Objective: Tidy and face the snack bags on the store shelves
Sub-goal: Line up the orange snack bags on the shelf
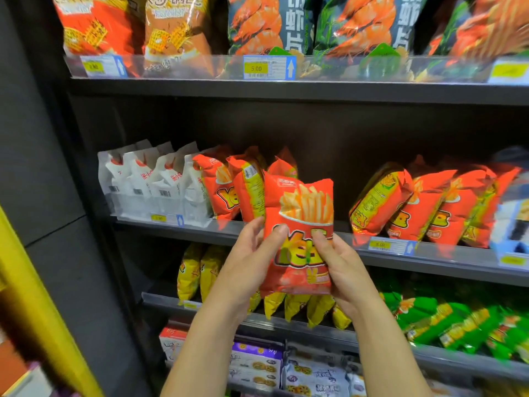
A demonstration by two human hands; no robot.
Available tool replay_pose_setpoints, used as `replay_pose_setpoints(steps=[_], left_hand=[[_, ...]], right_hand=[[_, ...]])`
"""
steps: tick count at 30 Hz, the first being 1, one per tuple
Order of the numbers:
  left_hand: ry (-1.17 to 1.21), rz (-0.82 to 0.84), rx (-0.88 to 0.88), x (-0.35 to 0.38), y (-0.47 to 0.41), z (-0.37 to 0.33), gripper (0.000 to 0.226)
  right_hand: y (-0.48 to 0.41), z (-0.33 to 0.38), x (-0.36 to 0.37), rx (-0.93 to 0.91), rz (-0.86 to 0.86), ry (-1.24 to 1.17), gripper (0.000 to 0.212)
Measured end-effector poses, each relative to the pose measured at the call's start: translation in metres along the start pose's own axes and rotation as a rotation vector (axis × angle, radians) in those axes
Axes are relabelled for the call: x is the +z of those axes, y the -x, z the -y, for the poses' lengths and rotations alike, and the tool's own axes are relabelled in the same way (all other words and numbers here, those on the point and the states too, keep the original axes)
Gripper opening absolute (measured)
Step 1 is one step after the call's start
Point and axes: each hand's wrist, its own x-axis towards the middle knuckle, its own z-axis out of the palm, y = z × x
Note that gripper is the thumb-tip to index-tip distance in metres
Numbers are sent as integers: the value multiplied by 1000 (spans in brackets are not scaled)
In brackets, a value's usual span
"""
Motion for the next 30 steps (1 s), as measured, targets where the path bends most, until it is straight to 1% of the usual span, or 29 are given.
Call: replay_pose_setpoints(steps=[3, 4, 6, 9, 12, 15, 17, 19, 21, 23, 24, 27, 30], left_hand=[[-240, -106, 86, 3, 1, 5, 61], [-260, -141, 93, 1, 1, 8, 62], [-160, -161, 45, -3, 3, 11, 60], [115, -104, -100, -11, 5, 11, 49], [396, -79, -219, -17, 8, 13, 55], [448, -75, -257, -18, 11, 16, 59], [433, -67, -237, -17, 11, 17, 60], [375, -70, -179, -15, 11, 16, 55], [249, -72, -94, -14, 10, 16, 53], [114, -64, -12, -13, 10, 18, 58], [73, -51, 17, -13, 10, 19, 61], [45, 15, 55, -18, 7, 24, 66], [-26, 68, 135, -29, 6, 30, 69]], right_hand=[[7, 2, 9, -23, 18, 63, 56], [9, 2, 10, -9, 29, 63, 57], [14, 1, 8, 21, 34, 36, 62], [19, 0, 0, 56, -10, -82, 74], [23, 2, -4, 49, -5, -179, 81], [26, 3, -4, 34, 31, -156, 81], [27, 5, -2, 22, 40, -113, 80], [28, 6, 1, -2, 51, -38, 76], [29, 8, 6, -40, 91, 83, 64], [30, 8, 10, -66, 151, 188, 48], [31, 7, 11, -67, 165, 205, 45], [31, 3, 10, -90, 138, 236, 55], [30, 0, 0, -140, 125, 300, 58]])
